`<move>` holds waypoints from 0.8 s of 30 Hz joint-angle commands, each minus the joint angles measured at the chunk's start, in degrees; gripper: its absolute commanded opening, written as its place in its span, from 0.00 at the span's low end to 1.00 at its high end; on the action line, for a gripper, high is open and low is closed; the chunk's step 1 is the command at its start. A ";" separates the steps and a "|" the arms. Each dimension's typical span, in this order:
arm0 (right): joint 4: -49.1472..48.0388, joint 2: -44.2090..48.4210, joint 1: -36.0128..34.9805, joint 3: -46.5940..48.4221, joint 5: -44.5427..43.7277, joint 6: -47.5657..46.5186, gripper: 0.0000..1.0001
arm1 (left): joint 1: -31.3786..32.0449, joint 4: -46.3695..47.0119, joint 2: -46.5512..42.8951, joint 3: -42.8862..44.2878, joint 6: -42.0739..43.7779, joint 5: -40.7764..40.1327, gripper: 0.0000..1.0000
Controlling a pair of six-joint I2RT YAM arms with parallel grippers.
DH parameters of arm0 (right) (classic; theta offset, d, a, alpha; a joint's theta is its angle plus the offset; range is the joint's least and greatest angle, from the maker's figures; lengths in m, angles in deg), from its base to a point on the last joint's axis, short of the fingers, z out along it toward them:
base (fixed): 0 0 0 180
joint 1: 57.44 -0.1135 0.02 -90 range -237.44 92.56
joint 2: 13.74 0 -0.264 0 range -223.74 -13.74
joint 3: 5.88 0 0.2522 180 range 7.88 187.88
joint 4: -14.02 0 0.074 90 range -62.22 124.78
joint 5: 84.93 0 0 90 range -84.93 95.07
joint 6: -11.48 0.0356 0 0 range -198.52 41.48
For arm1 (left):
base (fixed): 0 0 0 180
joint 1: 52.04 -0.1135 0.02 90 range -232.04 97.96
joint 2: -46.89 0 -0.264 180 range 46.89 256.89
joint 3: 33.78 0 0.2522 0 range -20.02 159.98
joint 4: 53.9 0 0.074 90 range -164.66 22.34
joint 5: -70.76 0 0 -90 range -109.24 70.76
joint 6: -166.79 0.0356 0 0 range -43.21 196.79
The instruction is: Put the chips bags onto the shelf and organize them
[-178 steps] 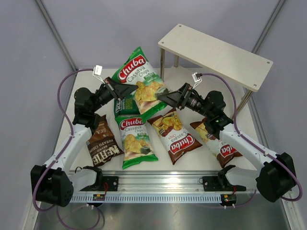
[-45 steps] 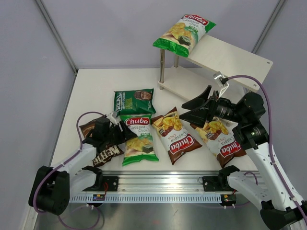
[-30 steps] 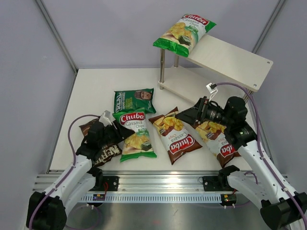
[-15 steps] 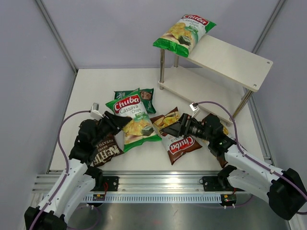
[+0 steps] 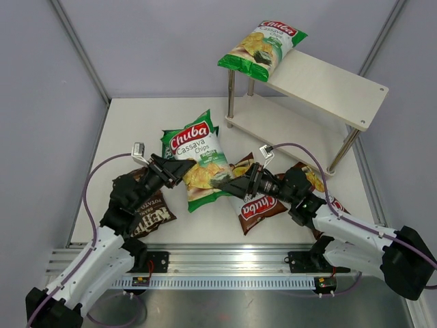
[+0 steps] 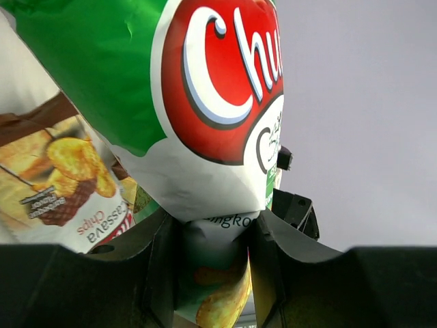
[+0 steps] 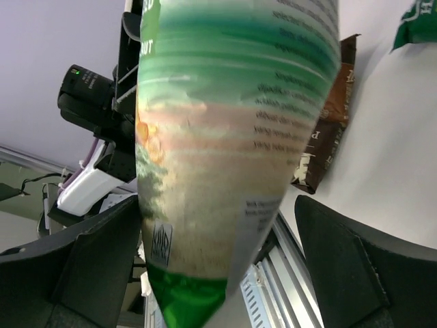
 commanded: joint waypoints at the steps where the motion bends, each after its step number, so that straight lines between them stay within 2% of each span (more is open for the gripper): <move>1: -3.93 -1.24 -1.34 4.65 -2.11 -1.33 0.99 | 3.25 9.53 0.50 2.73 -2.36 -3.81 0.04; 4: -5.68 -1.33 -1.34 4.31 -2.28 -1.07 0.95 | 4.84 9.63 2.16 3.43 -1.66 -3.55 0.04; 5: -5.86 -0.98 -1.26 4.05 -2.37 -1.15 0.87 | 4.93 9.36 2.35 3.52 -1.40 -3.29 0.04; 7: -5.60 0.33 -1.34 3.78 -2.20 -1.85 0.73 | 5.02 7.79 2.61 4.13 -0.35 -3.02 0.10; 9: -2.90 1.65 -1.26 3.95 -2.89 -2.82 0.53 | 5.02 5.86 2.52 5.01 1.93 -3.11 0.22; 12: 2.46 4.90 -1.34 5.09 -4.21 -4.67 0.36 | 5.02 0.15 2.44 8.87 7.98 -3.80 0.33; 14: 4.93 7.45 -1.26 5.80 -4.74 -5.98 0.32 | 5.02 -4.86 2.35 12.13 10.81 -4.16 0.48; 16: 8.63 9.99 -1.26 6.94 -5.62 -6.69 0.29 | 4.93 -12.20 1.74 14.41 15.27 -6.96 0.63; 17: 9.77 10.88 -1.34 7.38 -6.15 -6.95 0.28 | 4.93 -14.69 1.47 16.60 16.96 -8.54 0.76; 18: 12.91 11.67 -1.34 7.99 -6.67 -7.65 0.28 | 4.93 -17.85 0.25 17.75 18.63 -12.12 0.83; 20: 17.92 14.04 -1.26 10.19 -8.34 -8.97 0.27 | 4.93 -24.54 -2.03 20.03 22.94 -16.70 0.93; 24: 26.45 15.81 -1.26 17.81 -12.56 -12.05 0.25 | 4.84 -32.46 -5.81 22.76 30.23 -25.14 0.99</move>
